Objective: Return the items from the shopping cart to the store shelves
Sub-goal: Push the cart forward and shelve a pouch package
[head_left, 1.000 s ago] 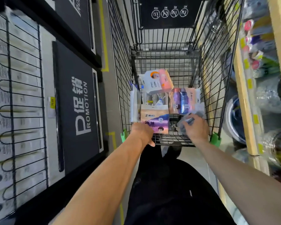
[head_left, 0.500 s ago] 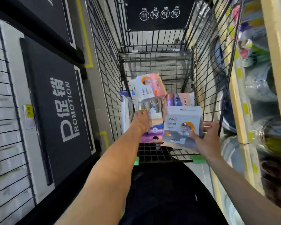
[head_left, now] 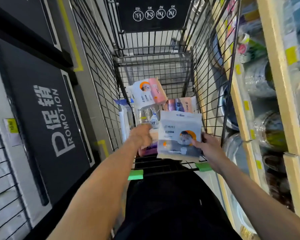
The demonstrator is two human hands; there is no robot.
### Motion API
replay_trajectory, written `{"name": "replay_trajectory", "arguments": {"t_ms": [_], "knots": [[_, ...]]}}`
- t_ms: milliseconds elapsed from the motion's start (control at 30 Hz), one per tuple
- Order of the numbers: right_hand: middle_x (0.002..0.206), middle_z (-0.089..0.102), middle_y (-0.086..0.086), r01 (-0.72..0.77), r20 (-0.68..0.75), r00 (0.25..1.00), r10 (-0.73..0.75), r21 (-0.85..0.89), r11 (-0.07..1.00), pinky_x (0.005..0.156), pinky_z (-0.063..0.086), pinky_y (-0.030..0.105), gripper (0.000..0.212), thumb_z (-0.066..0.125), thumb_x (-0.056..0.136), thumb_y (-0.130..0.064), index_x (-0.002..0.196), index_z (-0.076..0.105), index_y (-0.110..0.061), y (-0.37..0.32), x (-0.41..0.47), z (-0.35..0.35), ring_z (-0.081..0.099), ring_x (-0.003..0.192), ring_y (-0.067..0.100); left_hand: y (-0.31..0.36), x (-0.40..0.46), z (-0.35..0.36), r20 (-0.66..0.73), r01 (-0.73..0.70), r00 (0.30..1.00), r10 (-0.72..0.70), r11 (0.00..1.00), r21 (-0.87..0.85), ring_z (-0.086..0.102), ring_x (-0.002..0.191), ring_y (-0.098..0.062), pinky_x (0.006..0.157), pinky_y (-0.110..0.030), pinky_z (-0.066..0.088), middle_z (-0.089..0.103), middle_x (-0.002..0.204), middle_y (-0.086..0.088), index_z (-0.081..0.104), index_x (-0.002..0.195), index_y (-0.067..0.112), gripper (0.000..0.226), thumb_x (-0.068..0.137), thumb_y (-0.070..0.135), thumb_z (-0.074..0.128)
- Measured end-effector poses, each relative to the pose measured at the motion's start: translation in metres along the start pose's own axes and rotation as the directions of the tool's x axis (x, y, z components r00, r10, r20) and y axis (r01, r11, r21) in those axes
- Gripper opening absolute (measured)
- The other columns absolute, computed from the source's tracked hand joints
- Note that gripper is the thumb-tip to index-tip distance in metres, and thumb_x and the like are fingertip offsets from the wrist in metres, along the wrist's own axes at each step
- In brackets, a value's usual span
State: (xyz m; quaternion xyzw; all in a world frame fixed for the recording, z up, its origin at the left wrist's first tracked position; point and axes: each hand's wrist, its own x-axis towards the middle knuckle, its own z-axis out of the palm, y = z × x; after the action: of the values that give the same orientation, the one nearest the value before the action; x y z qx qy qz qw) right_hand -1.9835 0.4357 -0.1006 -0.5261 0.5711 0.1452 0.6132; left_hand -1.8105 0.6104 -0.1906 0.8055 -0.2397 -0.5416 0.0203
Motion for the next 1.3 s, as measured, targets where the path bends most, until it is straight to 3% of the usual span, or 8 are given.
{"name": "replay_trajectory", "arguments": {"t_ms": [200,300,433,667,800,1000,1100,1300], "knots": [[0.116,0.070,0.007,0.023,0.073,0.996,-0.047,0.301,0.953,0.091,0.053,0.041,0.022,0.062,0.092,-0.002,0.106,0.067,-0.017,-0.024,-0.021,-0.001,0.066,0.102,0.023,0.009,-0.048,-0.091,0.061,-0.101,0.984,0.170,0.800,-0.591,0.057,0.093,-0.020,0.081,-0.037,0.052,0.054,0.112,-0.004,0.053,0.113,0.033,0.061,0.069,-0.003,0.075],[0.115,0.073,0.002,0.138,0.052,0.985,-0.164,0.326,0.935,0.099,0.050,0.051,0.022,0.067,0.089,-0.011,0.107,0.071,-0.023,-0.031,-0.037,-0.017,0.066,0.111,0.027,0.031,-0.073,-0.122,0.064,-0.103,0.979,0.195,0.738,-0.667,0.055,0.097,-0.021,0.090,-0.040,0.046,0.055,0.117,-0.006,0.058,0.104,0.041,0.054,0.072,-0.001,0.071],[0.089,0.077,-0.011,0.358,-0.082,0.933,-0.349,0.272,0.893,0.081,0.053,0.035,0.016,0.072,0.085,-0.009,0.089,0.073,-0.025,-0.035,-0.073,-0.057,0.070,0.088,0.008,0.081,-0.106,-0.141,0.018,-0.202,0.952,0.304,0.677,-0.708,0.057,0.105,-0.027,0.094,-0.044,0.043,0.063,0.112,-0.007,0.066,0.113,0.026,0.061,0.056,0.014,0.080],[0.097,0.078,-0.005,0.532,-0.236,0.847,-0.477,0.370,0.762,0.077,0.059,0.030,0.022,0.064,0.091,-0.004,0.110,0.070,-0.012,-0.029,-0.126,-0.125,0.073,0.090,0.011,0.197,-0.144,-0.124,-0.090,-0.354,0.861,0.501,0.463,-0.812,0.069,0.092,-0.024,0.080,-0.038,0.056,0.071,0.108,-0.013,0.059,0.123,0.001,0.050,0.075,0.009,0.071],[0.103,0.077,0.006,0.643,-0.414,0.750,-0.516,0.278,0.713,0.088,0.055,0.054,0.027,0.074,0.082,-0.029,0.106,0.074,-0.018,-0.020,-0.157,-0.171,0.071,0.100,0.031,0.260,-0.152,-0.105,-0.100,-0.413,0.833,0.545,0.490,-0.768,0.063,0.099,-0.020,0.079,-0.040,0.057,0.067,0.118,-0.013,0.057,0.130,0.007,0.052,0.084,0.028,0.071],[0.091,0.078,0.004,0.713,-0.669,0.653,-0.356,0.384,0.586,0.066,0.054,0.028,0.015,0.072,0.087,-0.019,0.099,0.076,-0.011,0.001,-0.200,-0.231,0.071,0.077,0.014,0.357,-0.183,-0.065,0.031,-0.443,0.682,0.731,0.446,-0.778,0.072,0.089,-0.012,0.076,-0.029,0.058,0.073,0.107,-0.006,0.051,0.133,0.004,0.033,0.103,0.012,0.041],[0.075,0.074,-0.007,0.731,-0.777,0.582,-0.240,0.370,0.573,0.061,0.047,0.028,0.011,0.074,0.086,-0.023,0.088,0.077,-0.013,0.010,-0.212,-0.248,0.063,0.064,0.007,0.389,-0.188,-0.063,0.166,-0.543,0.623,0.764,0.576,-0.611,0.063,0.114,-0.027,0.100,-0.049,0.047,0.066,0.127,-0.009,0.050,0.138,0.017,0.045,0.094,0.004,0.051],[0.056,0.061,-0.020,0.770,-0.873,0.455,-0.178,0.285,0.571,0.059,0.039,0.017,0.030,0.072,0.088,-0.024,0.058,0.070,-0.031,-0.006,-0.222,-0.271,0.052,0.056,-0.002,0.441,-0.192,-0.091,0.225,-0.751,0.559,0.798,0.603,-0.269,0.064,0.105,-0.027,0.089,-0.053,0.054,0.064,0.126,-0.015,0.054,0.132,0.033,0.068,0.082,-0.013,0.053]]}}
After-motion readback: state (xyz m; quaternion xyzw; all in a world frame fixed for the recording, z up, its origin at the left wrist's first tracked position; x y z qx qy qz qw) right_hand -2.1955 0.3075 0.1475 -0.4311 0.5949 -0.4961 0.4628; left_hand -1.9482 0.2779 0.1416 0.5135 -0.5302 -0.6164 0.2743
